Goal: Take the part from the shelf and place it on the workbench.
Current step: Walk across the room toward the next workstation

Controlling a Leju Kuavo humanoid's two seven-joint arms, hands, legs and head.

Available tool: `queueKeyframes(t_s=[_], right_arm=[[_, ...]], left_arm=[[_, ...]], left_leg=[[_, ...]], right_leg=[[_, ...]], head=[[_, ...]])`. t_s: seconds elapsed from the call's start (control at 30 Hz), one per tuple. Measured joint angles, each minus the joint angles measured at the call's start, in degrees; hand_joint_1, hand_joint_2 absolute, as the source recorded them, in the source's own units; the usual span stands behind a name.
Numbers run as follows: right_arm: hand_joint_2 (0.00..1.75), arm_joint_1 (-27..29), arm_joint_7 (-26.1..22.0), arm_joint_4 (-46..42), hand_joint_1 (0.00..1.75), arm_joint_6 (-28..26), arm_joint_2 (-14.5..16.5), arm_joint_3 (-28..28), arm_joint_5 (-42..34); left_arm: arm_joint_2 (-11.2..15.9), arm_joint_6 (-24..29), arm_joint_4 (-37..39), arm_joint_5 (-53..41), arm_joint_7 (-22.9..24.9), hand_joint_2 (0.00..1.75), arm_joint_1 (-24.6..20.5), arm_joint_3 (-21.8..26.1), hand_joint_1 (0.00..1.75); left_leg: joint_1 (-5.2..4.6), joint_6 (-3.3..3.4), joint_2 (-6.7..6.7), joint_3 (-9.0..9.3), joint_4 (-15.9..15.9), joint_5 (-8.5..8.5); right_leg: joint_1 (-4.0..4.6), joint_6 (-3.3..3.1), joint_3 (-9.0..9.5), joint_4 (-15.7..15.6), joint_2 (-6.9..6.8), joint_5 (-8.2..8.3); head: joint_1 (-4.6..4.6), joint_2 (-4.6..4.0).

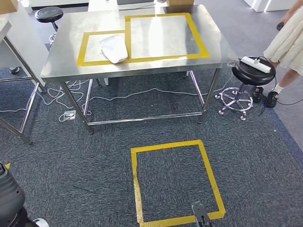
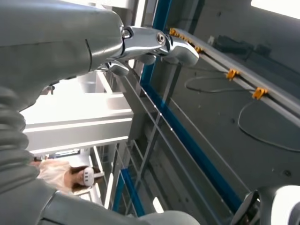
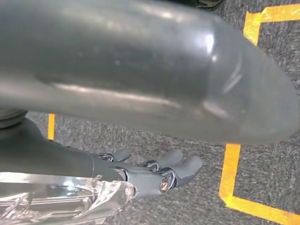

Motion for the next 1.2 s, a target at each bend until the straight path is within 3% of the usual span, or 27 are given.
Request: queueKeyframes(t_s=[0.1,0.13,0.17,0.2,0.27,0.33,0.47,0.53,0.6,0.63,0.67,0.7,0.77,0.83,0.93,1.0,1.03,1.1,1.13,1.17,1.2], right_arm=[[0.0,0.09,-1.08,0.0,0.0,0.45,0.0,-0.02,-0.01],[0.0,0.14,-1.43,0.0,0.0,0.61,0.0,-0.05,-0.07],[0.0,0.17,-1.78,0.0,0.0,0.73,0.01,-0.11,-0.18],[0.0,0.18,-2.21,0.0,0.0,0.88,0.01,-0.17,-0.29],[0.0,0.15,-3.21,0.0,0.0,1.25,0.02,-0.26,-0.47],[0.0,0.1,-3.9,0.0,0.0,1.59,0.02,-0.29,-0.46],[0.0,0.13,-4.16,0.0,0.0,1.9,0.01,-0.35,-0.48],[0.0,0.14,-4.2,0.0,0.0,2.22,0.0,-0.44,-0.52],[0.0,0.23,-4.25,0.0,0.0,2.6,0.0,-0.53,-0.58],[0.0,0.31,-4.27,0.0,0.0,2.72,0.0,-0.59,-0.6],[0.0,0.38,-4.29,0.0,0.0,2.78,0.0,-0.69,-0.62],[0.0,0.42,-4.32,0.0,0.0,2.81,0.0,-0.83,-0.72],[0.0,0.42,-4.54,0.0,0.0,2.86,0.0,-1.28,-1.28],[0.0,0.37,-4.91,0.0,0.0,3.1,0.01,-1.89,-2.0],[0.0,0.64,-5.44,0.0,0.0,3.73,0.01,-2.78,-2.34],[0.0,0.86,-5.85,0.0,0.0,4.19,0.01,-3.22,-2.14],[0.0,0.89,-6.07,0.0,0.0,4.37,0.01,-3.36,-1.95],[0.0,0.92,-6.5,0.0,0.0,4.74,-0.03,-3.58,-1.52],[0.0,0.96,-6.7,0.0,0.0,4.88,-0.07,-3.66,-1.29],[0.0,1.01,-6.87,0.0,0.0,4.97,-0.13,-3.73,-1.04],[0.0,1.04,-7.02,0.0,0.0,5.03,-0.19,-3.78,-0.81]], left_arm=[[0.01,-0.8,-0.01,-0.1,0.0,0.0,0.01,0.06,0.0],[0.01,-1.0,-0.01,-0.21,0.0,0.0,0.02,0.1,0.0],[0.01,-1.16,-0.01,-0.39,0.0,0.0,0.02,0.14,0.0],[0.0,-1.32,-0.02,-0.7,0.0,0.0,0.02,0.18,0.0],[-0.03,-1.68,-0.1,-1.48,0.0,0.0,0.02,0.24,0.0],[-0.08,-2.0,-0.19,-1.98,0.0,0.0,0.02,0.31,0.0],[-0.2,-2.16,-0.32,-2.34,0.0,0.0,0.04,0.6,0.0],[-0.26,-2.23,-0.39,-2.69,0.0,0.0,0.05,0.69,0.0],[-0.27,-2.47,-0.39,-3.28,0.0,0.0,0.1,0.84,0.0],[-0.27,-2.42,-0.34,-3.63,0.01,0.0,0.15,0.95,0.0],[-0.28,-2.06,-0.19,-3.95,0.14,0.0,0.24,1.09,0.0],[-0.28,-1.0,0.17,-4.36,0.69,0.0,0.42,1.26,0.0],[-0.31,3.52,2.0,-5.92,3.52,0.0,1.05,2.01,0.0],[-0.4,10.36,5.95,-9.56,7.66,0.0,1.85,3.66,0.0],[-0.72,19.96,15.12,-17.28,11.93,0.0,2.59,7.8,0.0],[-1.04,23.63,21.93,-21.91,13.7,0.0,2.38,11.58,0.0],[-1.2,24.84,25.63,-24.23,14.63,0.0,1.99,13.88,0.0],[-1.46,26.78,33.88,-29.3,16.24,0.0,0.89,19.15,0.0],[-1.53,27.53,38.57,-31.83,16.73,0.0,0.22,22.09,0.0],[-1.57,28.16,43.5,-34.08,16.81,0.0,-0.57,25.11,0.0],[-1.56,28.68,48.33,-35.95,16.72,0.0,-1.42,28.07,0.0]], left_leg=[[0.5,-0.96,-0.01,-4.7,11.11,-6.08],[0.64,-1.09,-0.01,-5.5,13.37,-6.58],[0.75,-1.13,-0.01,-5.23,13.46,-5.91],[0.82,-1.09,-0.01,-3.8,11.24,-4.25],[0.83,-0.8,-0.01,0.87,3.19,-0.71],[0.69,-0.29,-0.05,3.77,-2.32,0.51],[0.6,1.27,-0.02,3.71,-3.65,0.64],[0.79,1.9,0.03,3.57,-3.89,0.99],[0.7,2.18,0.04,3.28,-3.84,1.14],[0.65,2.24,0.03,3.17,-3.8,1.19],[0.62,2.27,0.01,3.11,-3.74,1.22],[0.61,2.27,-0.01,3.11,-3.69,1.24],[0.58,2.07,-0.07,3.17,-3.48,1.17],[0.35,1.57,-0.13,2.97,-3.12,1.06],[0.28,0.57,-0.12,2.65,-3.19,1.37],[0.38,-0.19,-0.09,1.87,-1.65,0.09],[0.47,-0.57,-0.07,0.7,0.79,-1.5],[0.68,-1.12,-0.06,-3.12,8.7,-5.41],[0.77,-1.23,-0.06,-4.78,12.04,-6.53],[0.81,-1.23,-0.06,-5.53,13.53,-6.54],[0.83,-1.12,-0.06,-5.05,12.58,-5.39]], right_leg=[[-0.05,-0.31,-0.98,0.06,-0.08,0.75],[-0.06,-0.26,-1.25,0.08,-0.1,0.91],[-0.06,-0.2,-1.42,0.09,-0.1,1.04],[-0.07,-0.12,-1.49,0.1,-0.07,1.13],[-0.05,0.13,-1.53,0.12,0.02,1.26],[0.06,0.63,-1.75,0.19,0.11,1.43],[-0.01,2.02,-2.47,0.87,0.12,1.05],[0.0,2.41,-4.8,5.82,0.1,-2.01],[0.06,2.63,-8.58,14.14,0.09,-5.85],[0.07,2.68,-9.81,16.88,0.1,-6.61],[0.09,2.67,-10.07,17.56,0.09,-6.28],[0.09,2.6,-9.09,15.69,0.09,-4.84],[0.08,2.43,-4.81,7.4,0.06,-1.08],[0.1,2.04,-1.87,1.49,0.19,0.71],[0.18,1.06,-1.88,0.63,0.43,1.11],[-0.02,0.37,-2.09,0.49,0.44,1.51],[-0.13,0.11,-2.23,0.42,0.43,1.67],[-0.14,-0.13,-2.65,0.44,0.43,1.84],[-0.13,-0.19,-2.84,0.45,0.43,1.92],[-0.12,-0.19,-2.98,0.46,0.44,1.99],[-0.1,-0.17,-3.04,0.46,0.45,2.04]], head=[[-0.13,-0.01],[-0.13,-0.01],[-0.13,-0.01],[-0.13,-0.01],[-0.13,-0.01],[-0.11,-0.01],[-0.02,-0.01],[0.33,-0.01],[0.62,-0.01],[0.62,-0.01],[0.63,-0.01],[0.64,0.0],[0.7,0.0],[0.7,0.01],[0.72,0.01],[0.53,0.01],[0.38,0.01],[0.14,-0.01],[0.11,-0.01],[0.1,-0.01],[0.08,-0.01]])
